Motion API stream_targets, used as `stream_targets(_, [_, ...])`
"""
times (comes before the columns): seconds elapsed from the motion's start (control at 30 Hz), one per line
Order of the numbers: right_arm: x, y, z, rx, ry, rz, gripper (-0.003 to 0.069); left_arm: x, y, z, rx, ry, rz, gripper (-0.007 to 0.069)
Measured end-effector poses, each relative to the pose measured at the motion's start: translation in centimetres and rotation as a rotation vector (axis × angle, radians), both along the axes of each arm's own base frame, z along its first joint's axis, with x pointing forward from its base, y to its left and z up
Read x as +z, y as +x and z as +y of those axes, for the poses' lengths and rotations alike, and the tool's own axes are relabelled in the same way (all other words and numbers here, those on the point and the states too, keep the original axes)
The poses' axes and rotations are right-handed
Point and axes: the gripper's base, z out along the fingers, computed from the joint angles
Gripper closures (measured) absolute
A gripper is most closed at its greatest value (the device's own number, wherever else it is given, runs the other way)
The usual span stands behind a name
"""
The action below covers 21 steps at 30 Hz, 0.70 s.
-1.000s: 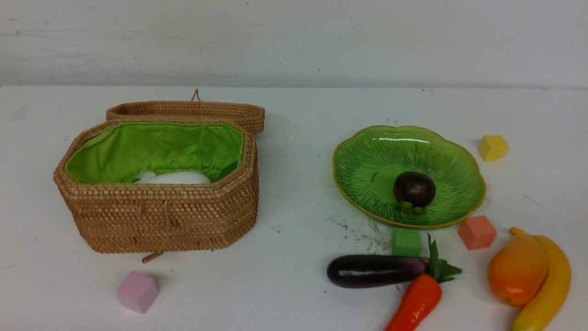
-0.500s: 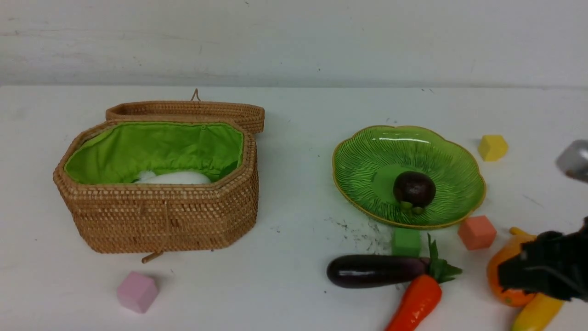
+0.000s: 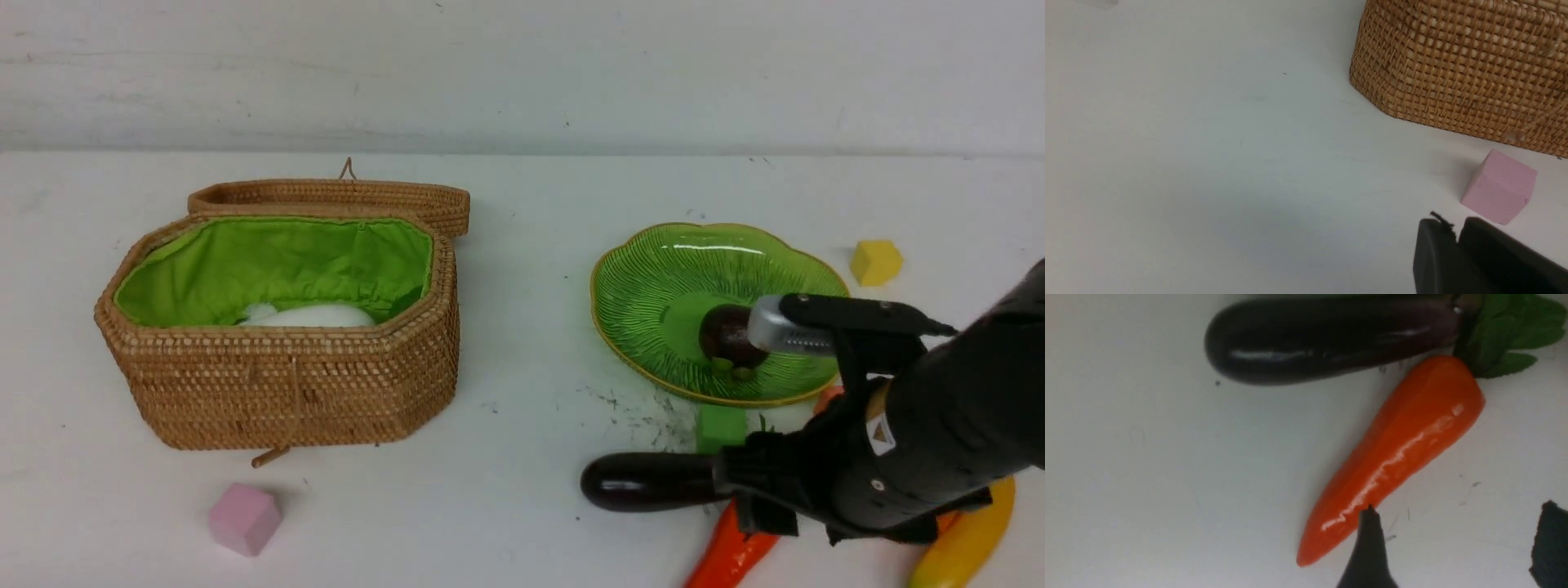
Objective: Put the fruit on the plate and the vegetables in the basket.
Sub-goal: Use the right arm to grab a carrot and put it into the left basket
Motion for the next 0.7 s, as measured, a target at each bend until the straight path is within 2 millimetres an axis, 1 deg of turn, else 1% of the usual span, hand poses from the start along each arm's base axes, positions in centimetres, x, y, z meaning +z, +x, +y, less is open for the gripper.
stream_targets(0.03, [-0.1, 0.1, 0.0, -0.009, 0.003, 0.001, 0.0144, 0.0, 0.0, 0.0, 0.0, 0.0, 0.0, 0.0547])
stream_targets(0.07, [-0.2, 0.2, 0.1, -0.065, 0.026, 0.008, 0.0144, 0.0, 0.0, 0.0, 0.0, 0.0, 0.0, 0.0546])
stream_targets(0.13, [-0.2, 0.4, 0.2, -0.106, 0.046, 0.01, 0.0144, 0.0, 0.0, 0.0, 0.0, 0.0, 0.0, 0.0545])
stream_targets(0.17, [-0.3, 0.6, 0.3, -0.168, 0.077, 0.017, 0.0144, 0.0, 0.0, 0.0, 0.0, 0.0, 0.0, 0.0543])
stream_targets(0.2, [-0.4, 0.6, 0.3, -0.186, 0.085, 0.021, 0.0144, 0.0, 0.0, 0.0, 0.0, 0.0, 0.0, 0.0543])
stream_targets(0.23, [-0.6, 0.8, 0.5, -0.28, 0.119, 0.05, 0.0144, 0.0, 0.0, 0.0, 0.0, 0.0, 0.0, 0.0543])
stream_targets(0.33, [-1.9, 1.3, 0.8, -0.386, 0.136, 0.094, 0.0144, 0.0, 0.0, 0.0, 0.0, 0.0, 0.0, 0.054])
stream_targets(0.43, [-3.5, 2.2, 1.3, -0.415, 0.112, 0.122, 0.0144, 0.0, 0.0, 0.0, 0.0, 0.0, 0.0, 0.0535])
stream_targets(0.53, [-5.2, 3.6, 2.2, -0.422, 0.079, 0.15, 0.0144, 0.0, 0.0, 0.0, 0.0, 0.0, 0.0, 0.0533])
stream_targets(0.6, [-5.9, 4.4, 2.7, -0.421, 0.061, 0.16, 0.0144, 0.0, 0.0, 0.0, 0.0, 0.0, 0.0, 0.0533])
stream_targets(0.7, [-7.1, 4.9, 3.0, -0.417, 0.012, 0.186, 0.0144, 0.0, 0.0, 0.0, 0.0, 0.0, 0.0, 0.0533])
